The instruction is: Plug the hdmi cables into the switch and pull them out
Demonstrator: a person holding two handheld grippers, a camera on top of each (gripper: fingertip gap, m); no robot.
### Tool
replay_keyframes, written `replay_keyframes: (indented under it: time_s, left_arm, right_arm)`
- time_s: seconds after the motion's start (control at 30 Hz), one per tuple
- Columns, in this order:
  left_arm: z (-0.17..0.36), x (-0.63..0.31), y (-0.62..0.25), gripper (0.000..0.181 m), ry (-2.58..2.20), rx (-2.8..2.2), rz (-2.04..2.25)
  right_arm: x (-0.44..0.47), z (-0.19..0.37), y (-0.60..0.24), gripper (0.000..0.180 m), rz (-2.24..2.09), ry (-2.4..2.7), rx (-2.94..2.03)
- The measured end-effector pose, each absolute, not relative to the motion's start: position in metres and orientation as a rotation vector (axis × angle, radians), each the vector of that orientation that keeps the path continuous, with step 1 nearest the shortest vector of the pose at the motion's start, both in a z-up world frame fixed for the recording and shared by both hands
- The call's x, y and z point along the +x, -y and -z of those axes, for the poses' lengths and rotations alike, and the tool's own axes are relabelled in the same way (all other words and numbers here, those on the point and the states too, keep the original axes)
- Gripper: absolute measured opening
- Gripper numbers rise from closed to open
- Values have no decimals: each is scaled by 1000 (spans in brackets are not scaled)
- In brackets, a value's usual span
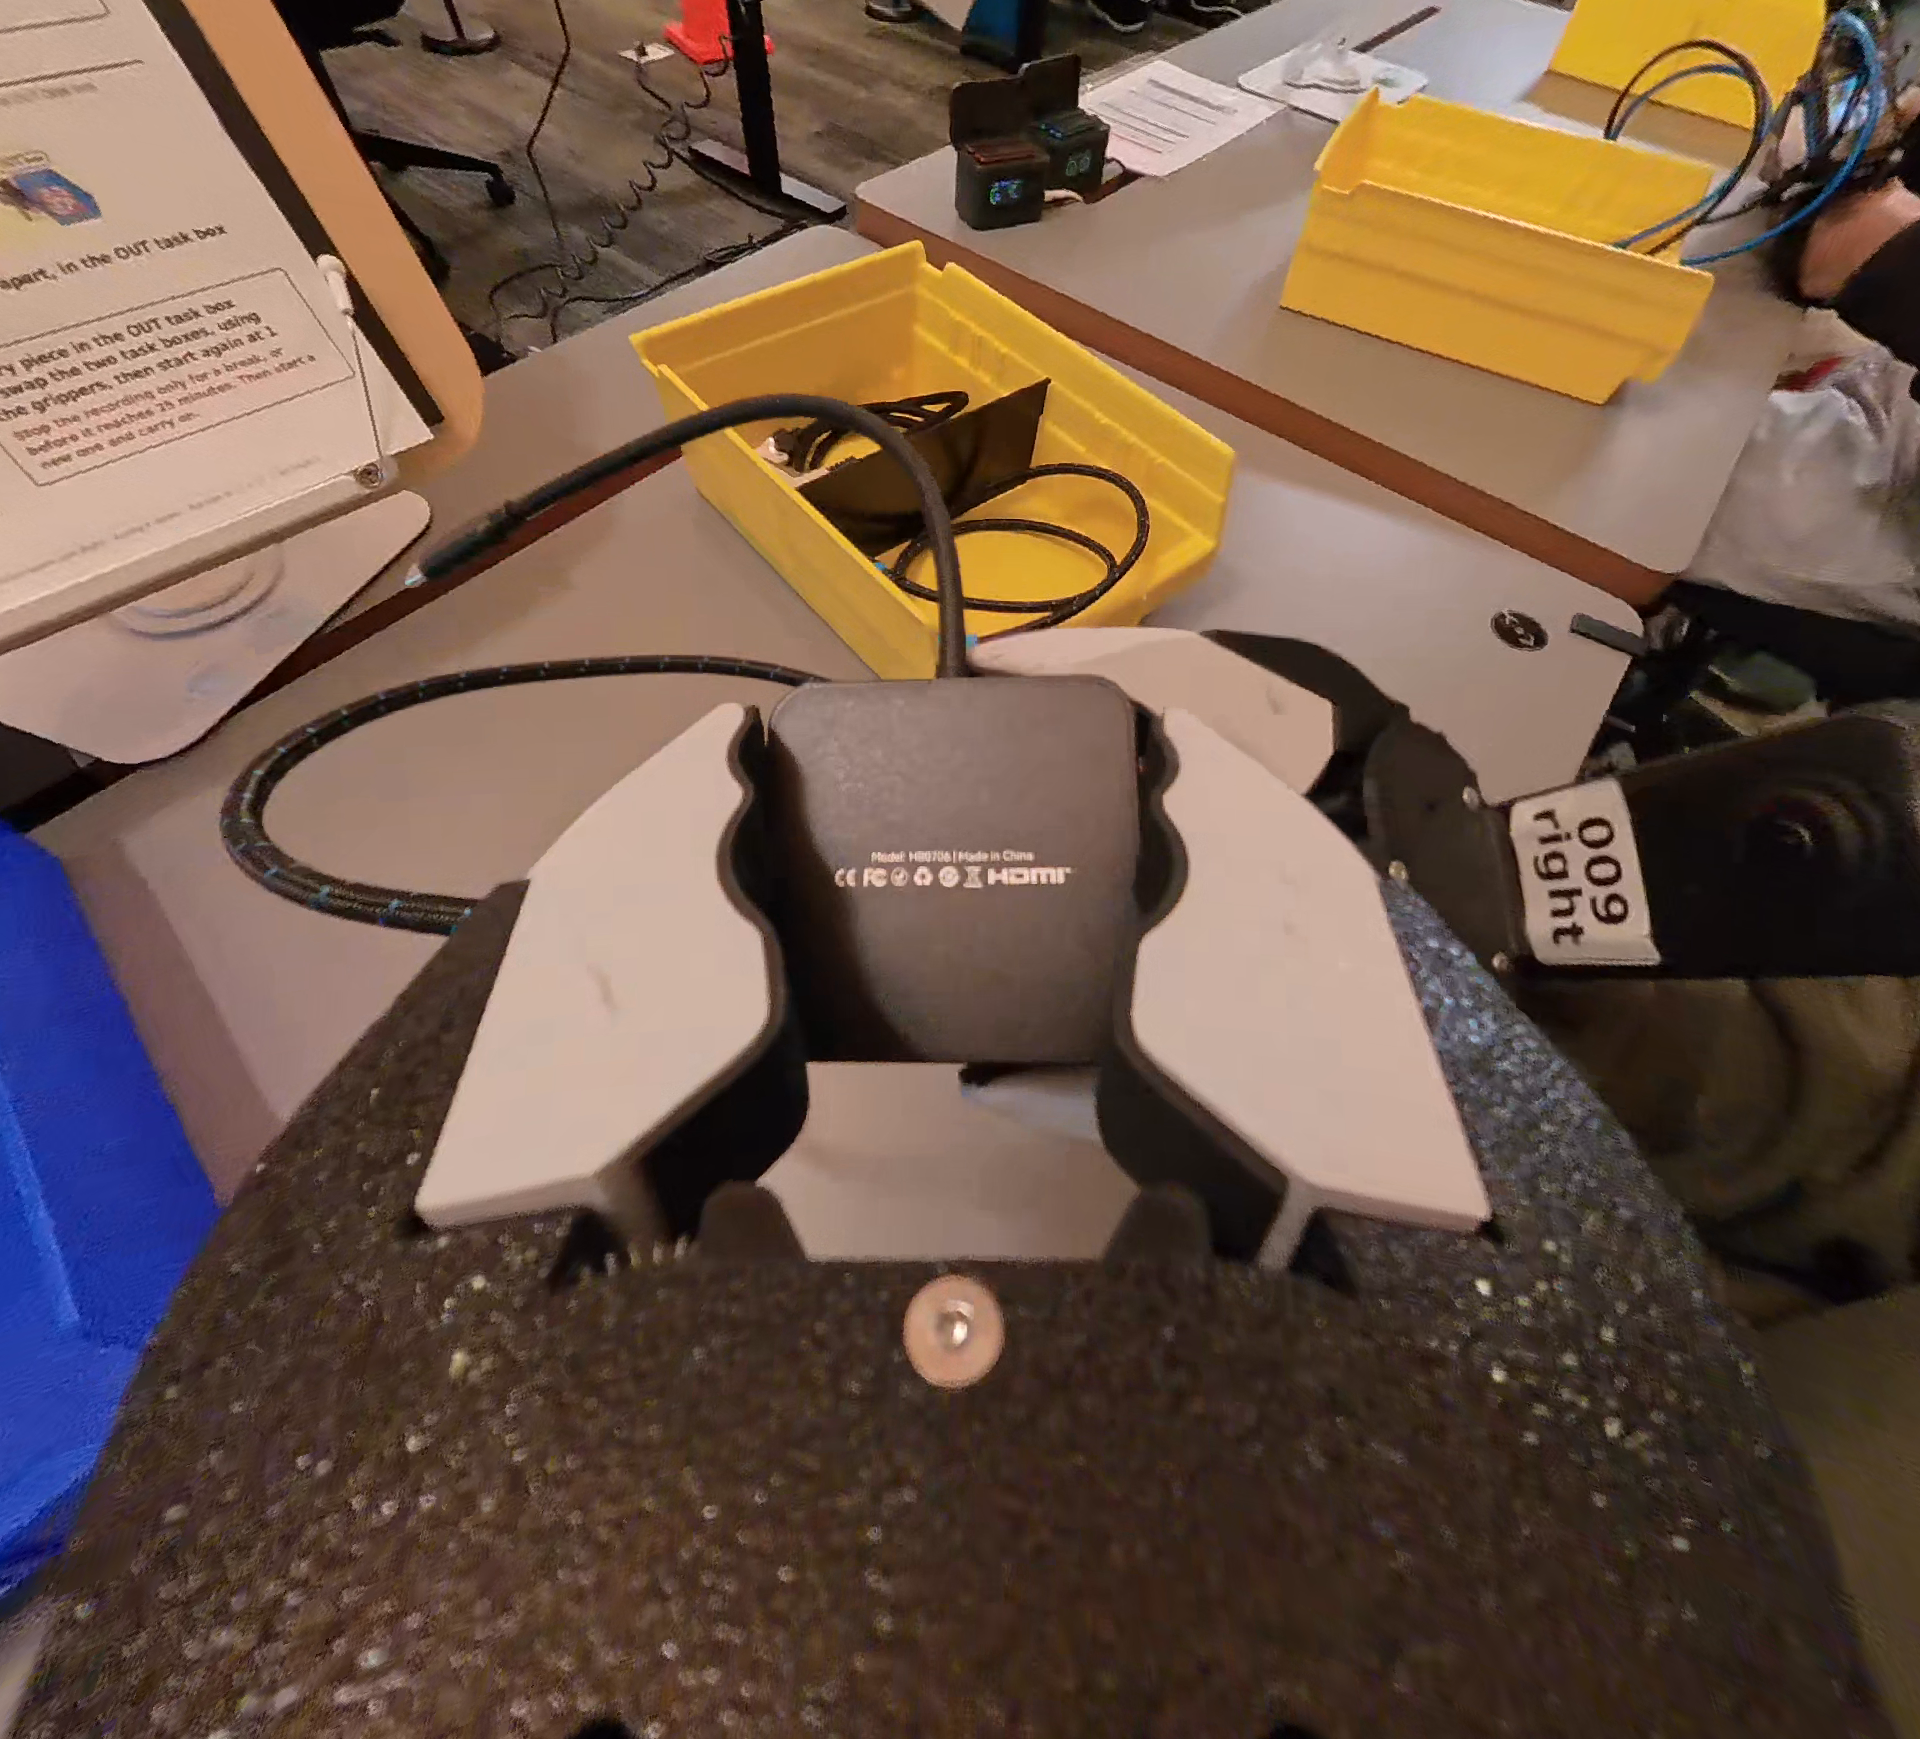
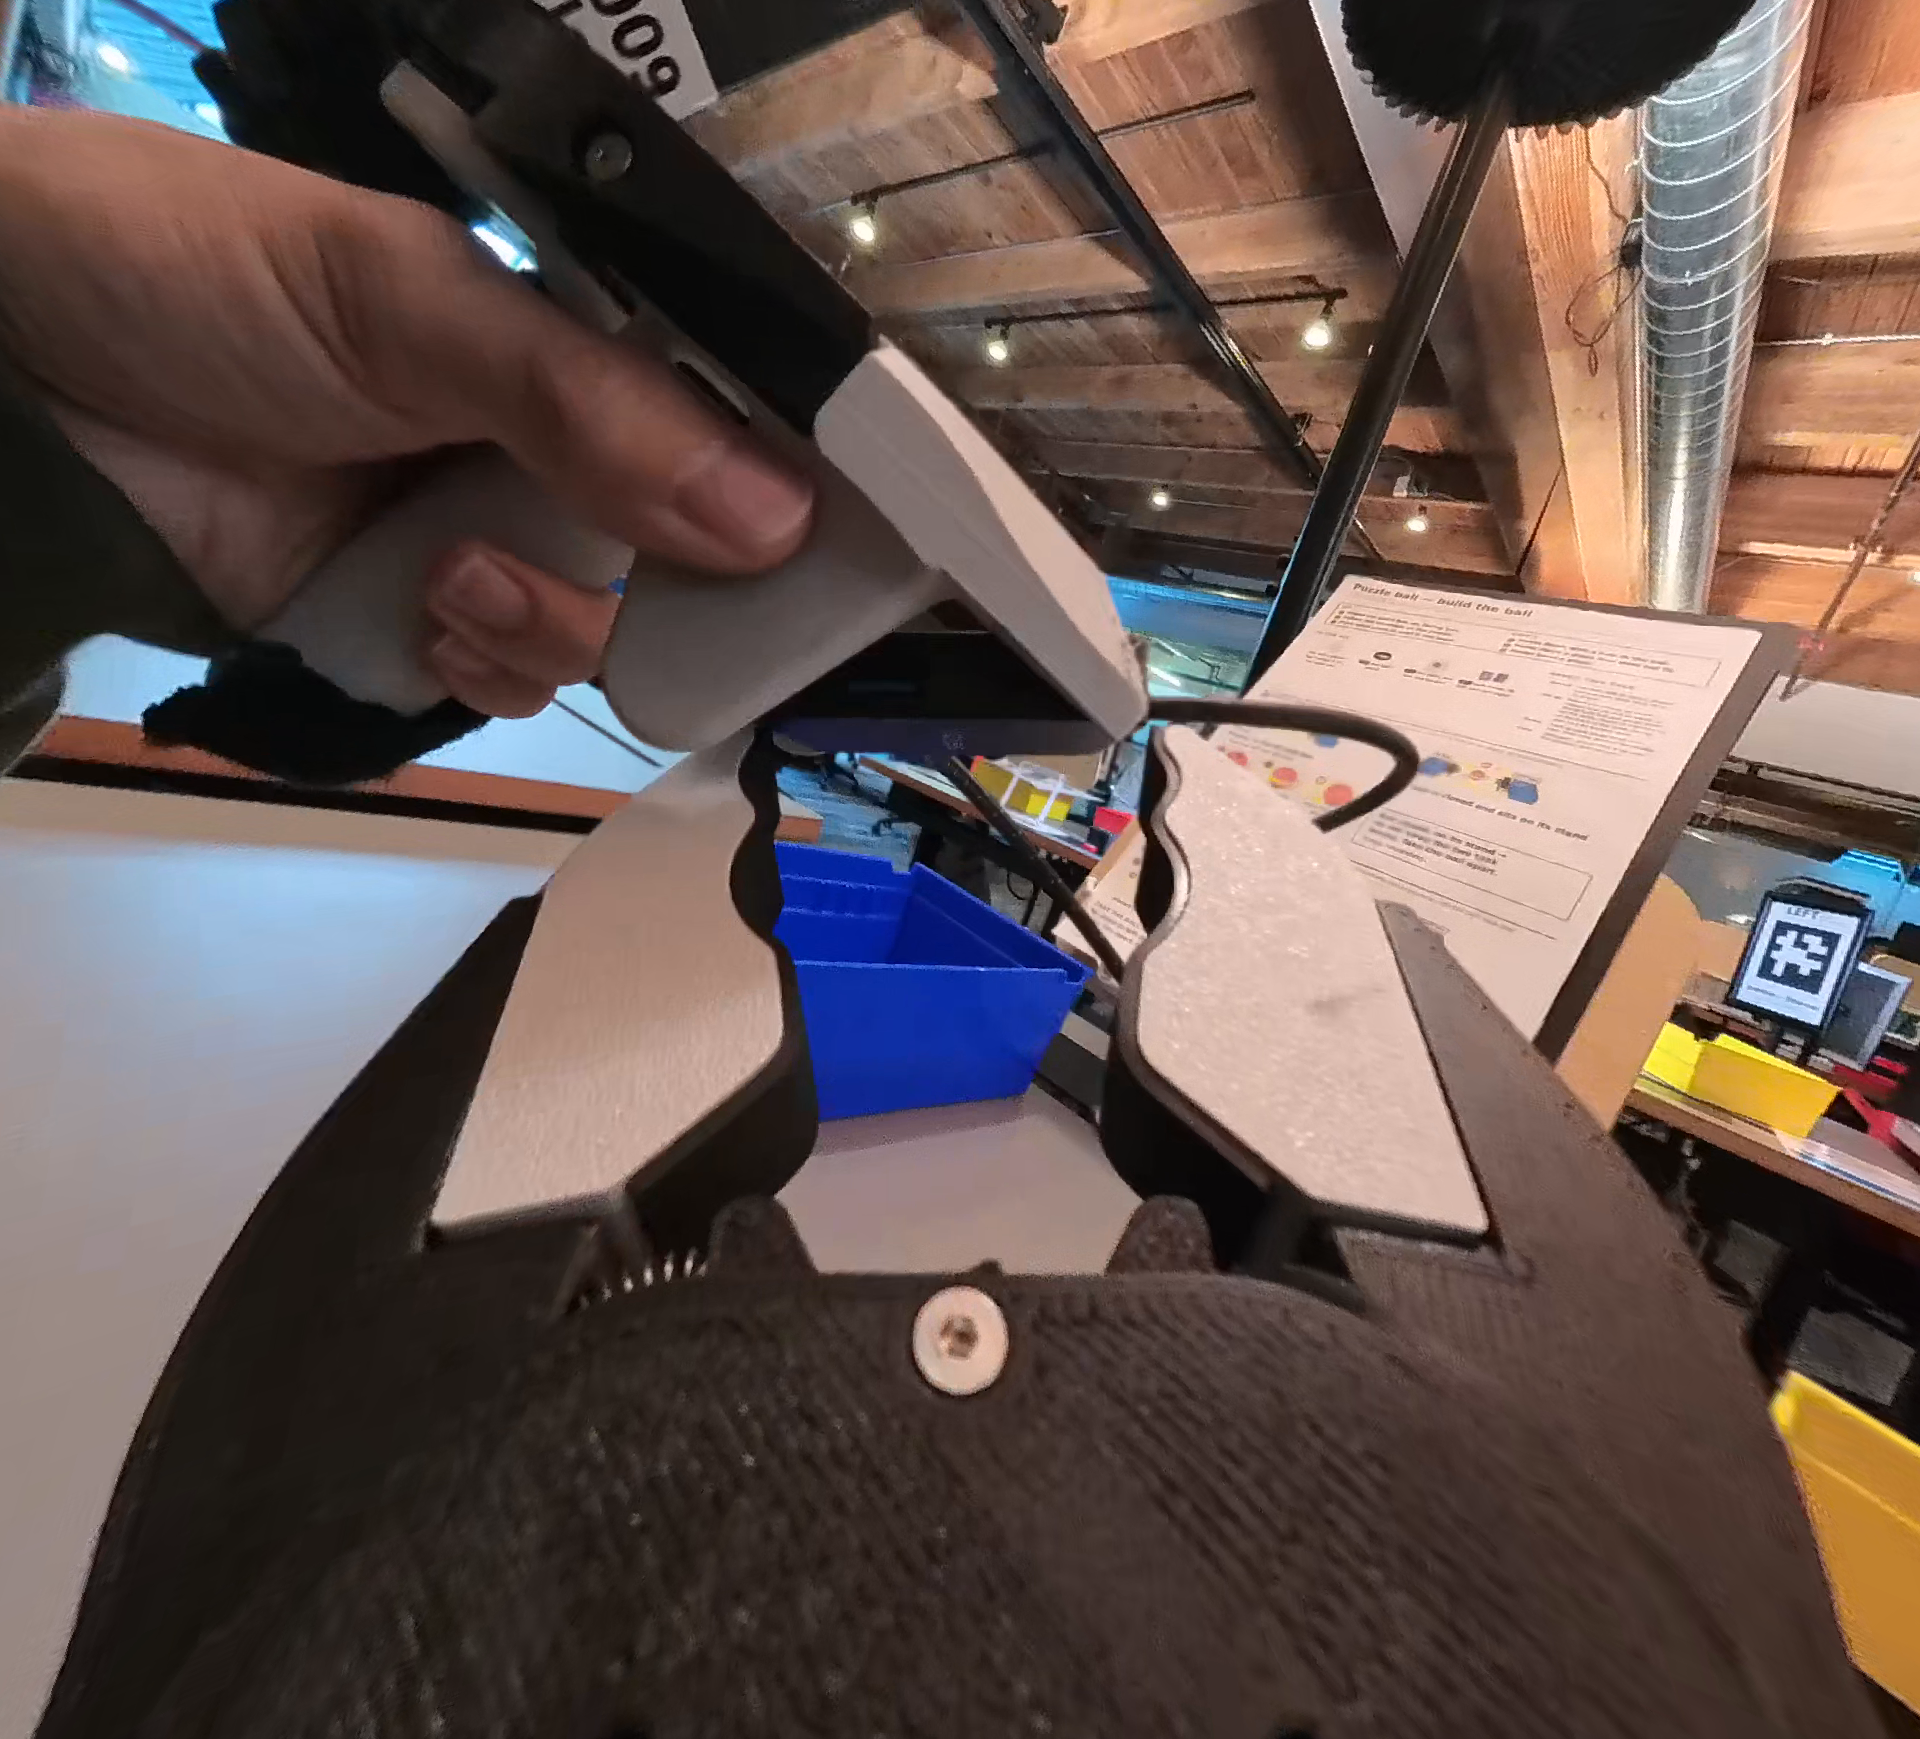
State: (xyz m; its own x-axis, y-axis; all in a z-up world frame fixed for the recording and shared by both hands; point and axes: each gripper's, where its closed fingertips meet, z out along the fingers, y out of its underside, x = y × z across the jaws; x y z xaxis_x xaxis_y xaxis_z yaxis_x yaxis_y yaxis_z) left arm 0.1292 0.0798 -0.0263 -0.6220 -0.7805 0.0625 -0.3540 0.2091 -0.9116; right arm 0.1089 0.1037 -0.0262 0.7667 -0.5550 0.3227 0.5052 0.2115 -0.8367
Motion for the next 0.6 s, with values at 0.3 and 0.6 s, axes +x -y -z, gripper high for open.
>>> replay_keyframes:
  time_s: [0.3,0.6]
  left_arm:
    - [36,133,-75,68,-2041,-1158,1522]
    - [48,130,-79,69,-2124,-1162,1461]
  right_arm:
    - [115,35,-103,67,802,-42,-1117]
    - [114,47,-107,70,807,108,-1151]
